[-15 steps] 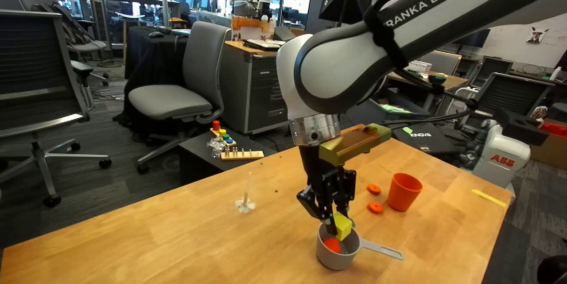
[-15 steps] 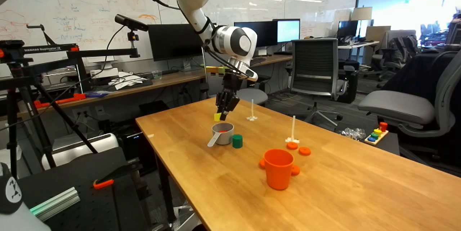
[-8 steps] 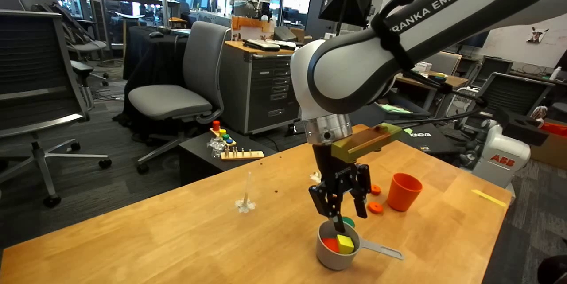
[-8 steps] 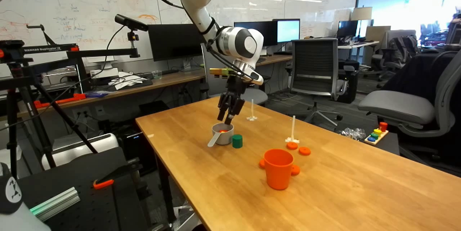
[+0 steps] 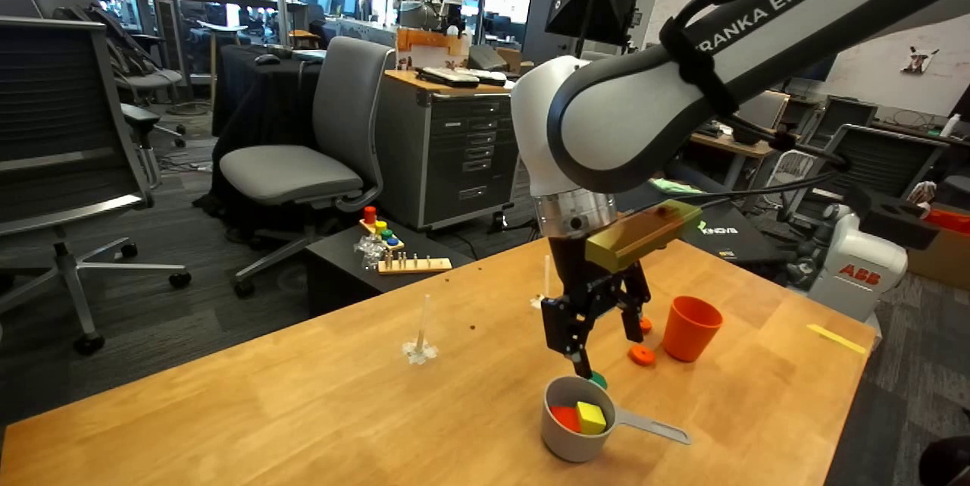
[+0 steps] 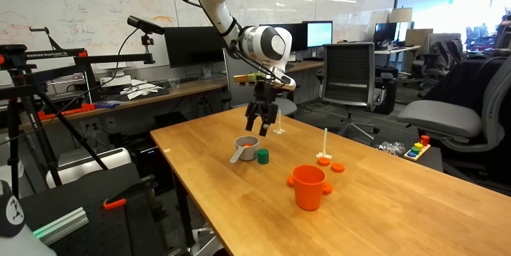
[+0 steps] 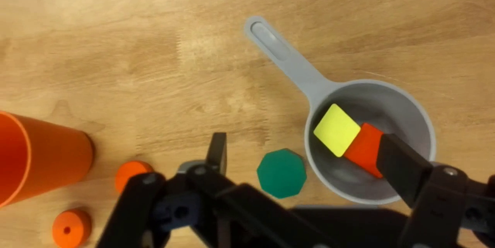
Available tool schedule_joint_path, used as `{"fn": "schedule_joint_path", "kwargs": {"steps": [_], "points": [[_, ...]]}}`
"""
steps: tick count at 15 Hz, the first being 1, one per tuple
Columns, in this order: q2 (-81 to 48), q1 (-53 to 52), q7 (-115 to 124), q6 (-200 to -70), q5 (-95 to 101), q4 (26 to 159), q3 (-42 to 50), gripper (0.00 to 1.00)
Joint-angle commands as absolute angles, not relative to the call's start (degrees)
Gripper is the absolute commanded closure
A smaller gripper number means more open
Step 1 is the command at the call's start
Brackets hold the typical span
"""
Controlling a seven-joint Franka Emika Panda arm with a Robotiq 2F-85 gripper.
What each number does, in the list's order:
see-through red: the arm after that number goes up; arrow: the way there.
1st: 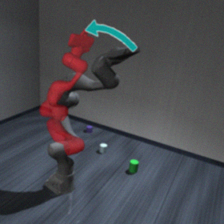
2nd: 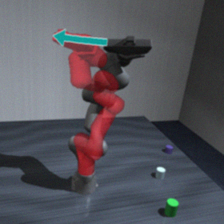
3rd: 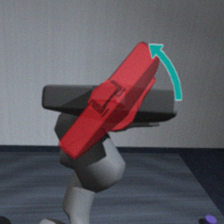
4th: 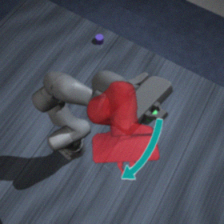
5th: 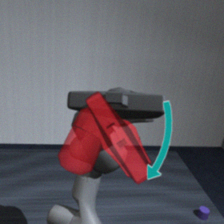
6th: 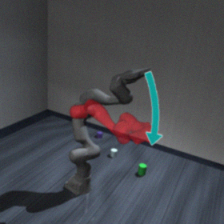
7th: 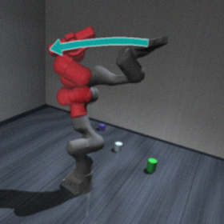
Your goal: Pick up the orange block and put it in the grey pot, then the yellow block and put it in the grey pot, then the green block and put it in the grey pot.
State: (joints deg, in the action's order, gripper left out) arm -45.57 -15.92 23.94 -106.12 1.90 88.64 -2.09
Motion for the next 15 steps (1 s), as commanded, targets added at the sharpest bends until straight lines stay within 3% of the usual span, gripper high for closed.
{"fn": "schedule_joint_path", "kwargs": {"steps": [1,5,12,15], "points": [[-41.01,-16.11,25.10,-109.64,2.96,94.61,-0.78,0.00],[-39.64,-16.07,25.71,-108.77,4.18,97.17,0.59,0.00],[-35.86,-12.26,32.64,-121.30,-8.35,103.87,-0.13,0.00],[-38.43,-12.59,31.19,-119.31,-6.20,100.80,0.30,0.00]]}}
